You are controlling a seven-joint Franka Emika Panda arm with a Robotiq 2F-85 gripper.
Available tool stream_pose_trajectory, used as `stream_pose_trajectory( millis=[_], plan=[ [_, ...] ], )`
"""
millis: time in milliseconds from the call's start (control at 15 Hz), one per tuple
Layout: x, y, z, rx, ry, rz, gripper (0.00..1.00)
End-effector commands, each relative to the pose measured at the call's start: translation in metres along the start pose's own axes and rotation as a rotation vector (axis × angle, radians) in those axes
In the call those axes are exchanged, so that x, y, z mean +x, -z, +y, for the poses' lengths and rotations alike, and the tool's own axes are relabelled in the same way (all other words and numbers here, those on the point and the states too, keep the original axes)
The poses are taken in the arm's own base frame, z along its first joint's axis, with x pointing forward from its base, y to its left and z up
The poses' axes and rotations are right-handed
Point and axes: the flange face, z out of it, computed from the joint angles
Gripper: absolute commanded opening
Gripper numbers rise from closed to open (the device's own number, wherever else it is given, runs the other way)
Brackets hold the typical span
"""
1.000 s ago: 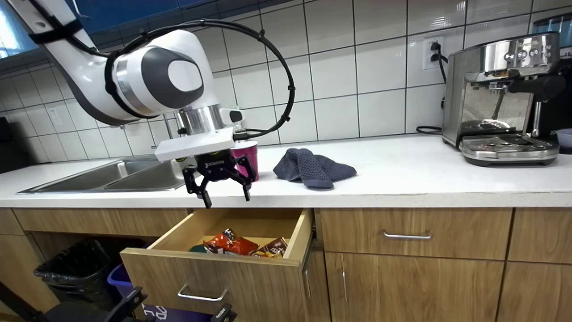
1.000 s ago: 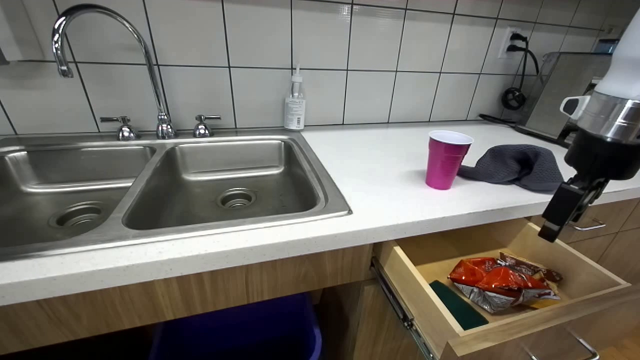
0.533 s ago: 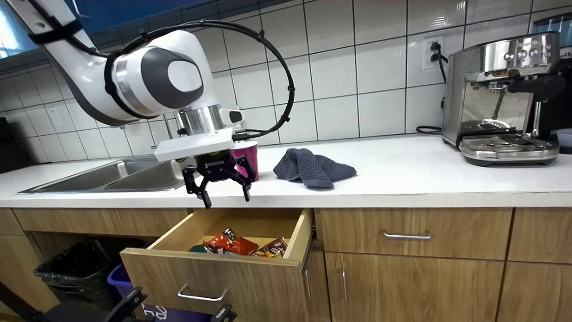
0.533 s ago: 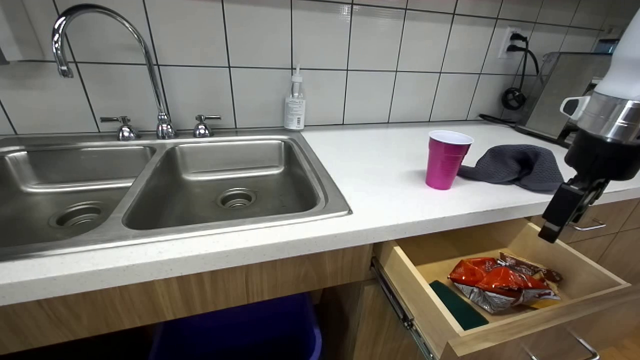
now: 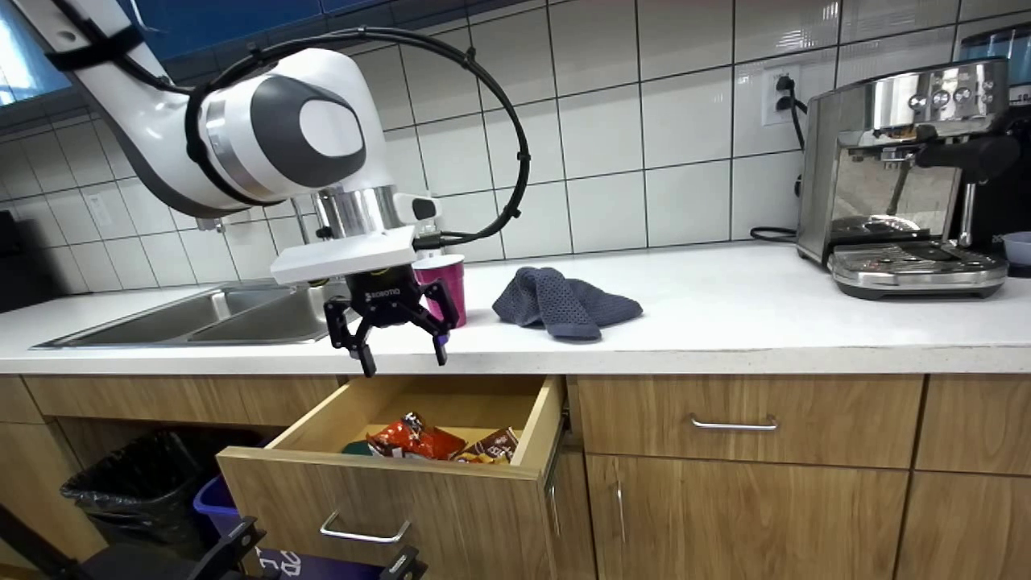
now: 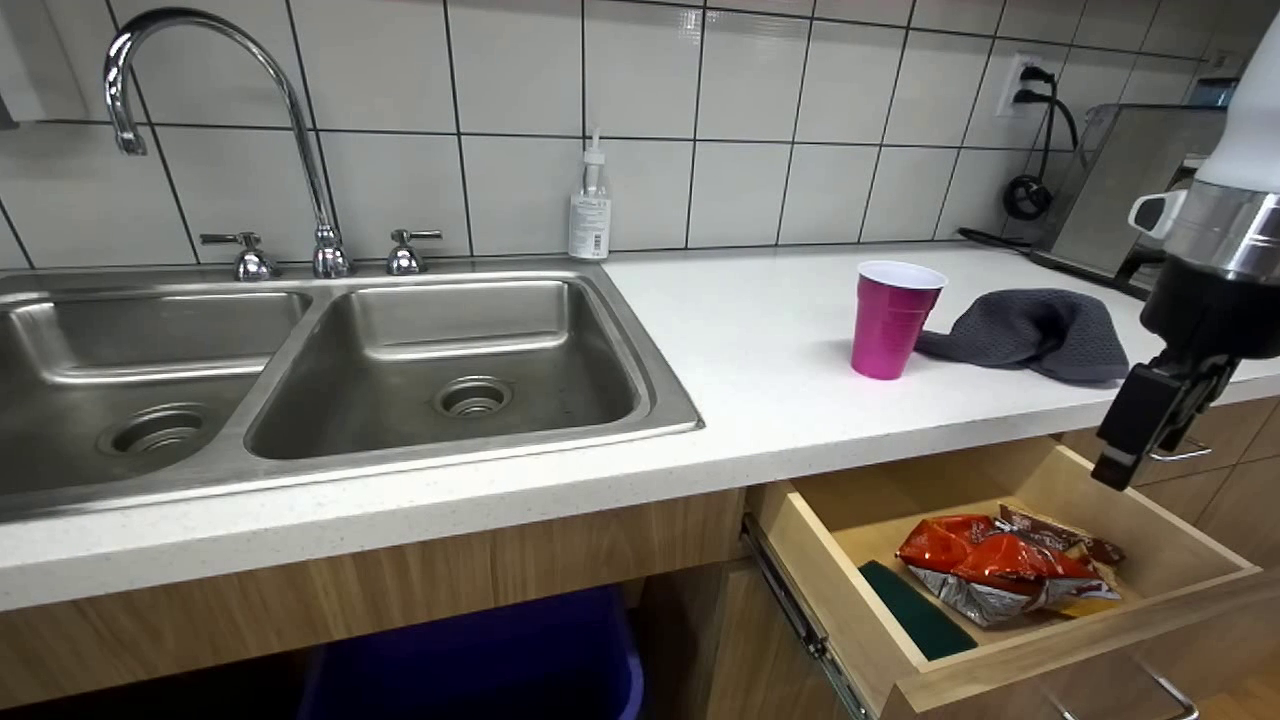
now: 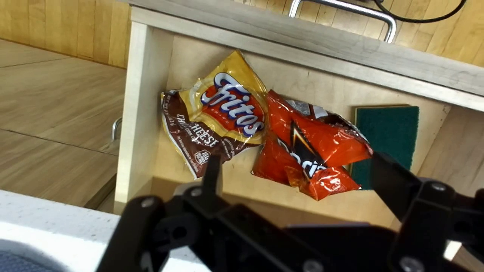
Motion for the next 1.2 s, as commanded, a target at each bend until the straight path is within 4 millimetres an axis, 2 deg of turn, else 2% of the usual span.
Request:
stream_pose_trajectory(
  millis=[0,733,1133],
  plan=[
    [-0.004,0.015,-0.003,0.017,-0.021,-0.026,1.00],
    [-0.014,0.030,-0.016,0.065,-0.017,-0.107,1.00],
    [-0.023,0.016,-0.022,0.109,-0.050,-0.202,1.00]
  ],
)
